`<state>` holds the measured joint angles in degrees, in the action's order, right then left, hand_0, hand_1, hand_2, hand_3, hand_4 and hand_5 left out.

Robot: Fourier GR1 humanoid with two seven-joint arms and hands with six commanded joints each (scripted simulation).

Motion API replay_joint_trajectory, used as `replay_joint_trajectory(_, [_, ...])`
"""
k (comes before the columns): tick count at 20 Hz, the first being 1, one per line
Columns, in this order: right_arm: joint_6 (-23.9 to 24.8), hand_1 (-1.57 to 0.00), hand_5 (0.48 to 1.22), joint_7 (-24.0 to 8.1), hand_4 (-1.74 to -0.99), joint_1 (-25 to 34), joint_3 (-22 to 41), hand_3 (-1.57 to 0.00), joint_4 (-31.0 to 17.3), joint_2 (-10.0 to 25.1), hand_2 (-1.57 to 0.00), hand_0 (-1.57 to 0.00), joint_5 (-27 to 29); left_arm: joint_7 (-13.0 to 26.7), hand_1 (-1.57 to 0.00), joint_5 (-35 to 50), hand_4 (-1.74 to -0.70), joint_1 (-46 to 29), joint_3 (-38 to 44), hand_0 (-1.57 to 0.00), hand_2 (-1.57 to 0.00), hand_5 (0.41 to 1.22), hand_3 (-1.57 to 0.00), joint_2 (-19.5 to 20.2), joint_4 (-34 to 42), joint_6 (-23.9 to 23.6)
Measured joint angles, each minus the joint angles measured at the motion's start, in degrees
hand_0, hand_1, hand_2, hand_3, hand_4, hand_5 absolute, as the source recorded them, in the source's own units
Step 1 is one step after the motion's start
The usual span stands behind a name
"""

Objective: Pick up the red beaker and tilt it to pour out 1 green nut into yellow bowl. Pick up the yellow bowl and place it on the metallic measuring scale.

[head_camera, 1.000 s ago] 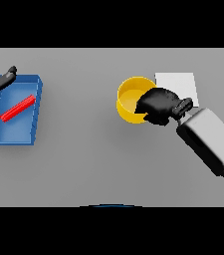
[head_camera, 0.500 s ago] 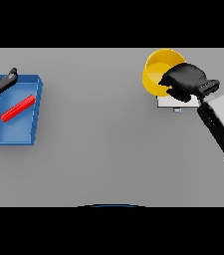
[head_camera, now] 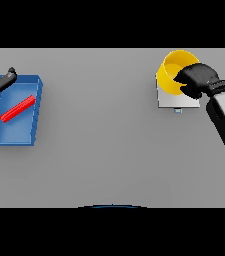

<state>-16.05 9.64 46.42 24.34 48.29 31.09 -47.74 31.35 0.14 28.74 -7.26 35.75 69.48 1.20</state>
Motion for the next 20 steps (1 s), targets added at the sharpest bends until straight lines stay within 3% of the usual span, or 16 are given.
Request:
replay_joint_trajectory(4, [0.7,-1.57,1.221,1.2,-1.741,0.3,-0.8,-1.38,-4.3,-0.9,-1.38,-1.57,0.1,-0.5,0.0,0.0,-0.85,-0.4,0.0,0.0,0.0,0.807,0.0,0.4,-0.1,0.5])
replay_joint_trajectory(9, [0.3,-1.57,1.221,1.4,-1.741,-0.4,-0.7,-1.45,-5.0,-1.0,-1.37,-1.57,0.2,-0.3,0.0,0.4,-0.84,-0.8,-0.1,0.0,0.0,0.783,0.0,0.6,0.9,1.0])
replay_joint_trajectory(11, [0.6,-1.5,1.221,0.6,-1.741,0.6,-0.9,-1.25,-6.6,-1.6,-1.44,-1.57,-0.4,-0.4,0.0,0.1,-0.84,-0.4,0.0,0.0,0.0,0.779,0.0,0.5,0.2,0.8])
replay_joint_trajectory(12, [0.1,-1.43,1.221,0.5,-1.682,0.4,-1.0,-1.11,-6.3,-1.7,-1.34,-1.56,-0.3,-0.2,0.0,0.0,-0.84,0.1,-0.2,0.0,0.0,0.775,0.0,0.6,-0.1,1.0])
replay_joint_trajectory(14, [-1.2,-1.12,1.074,0.9,-1.592,0.1,-1.4,-0.82,-5.8,-1.5,-1.01,-1.33,0.3,-0.8,0.0,0.3,-0.84,-0.2,0.0,0.0,0.0,0.774,0.0,0.7,-0.6,1.5])
replay_joint_trajectory(16, [-2.3,-0.81,0.965,-0.2,-1.535,0.0,-2.4,-0.58,-5.8,-1.7,-0.71,-0.95,1.5,-0.5,0.0,0.2,-0.83,-0.2,0.0,0.0,0.0,0.768,0.0,0.6,-0.2,1.1])
replay_joint_trajectory(18, [-3.3,-0.56,0.89,-0.8,-1.496,-0.6,-2.9,-0.39,-5.5,-2.3,-0.47,-0.61,2.5,-1.1,0.0,0.4,-0.84,-0.6,0.0,0.0,0.0,0.764,0.0,0.1,-0.2,0.8])
replay_joint_trajectory(20, [-4.4,-0.38,0.847,-0.9,-1.476,-0.2,-3.8,-0.26,-5.7,-1.7,-0.3,-0.39,3.3,-1.2,0.0,0.4,-0.83,-0.7,-0.1,0.0,0.0,0.754,0.0,-0.4,-0.5,0.6])
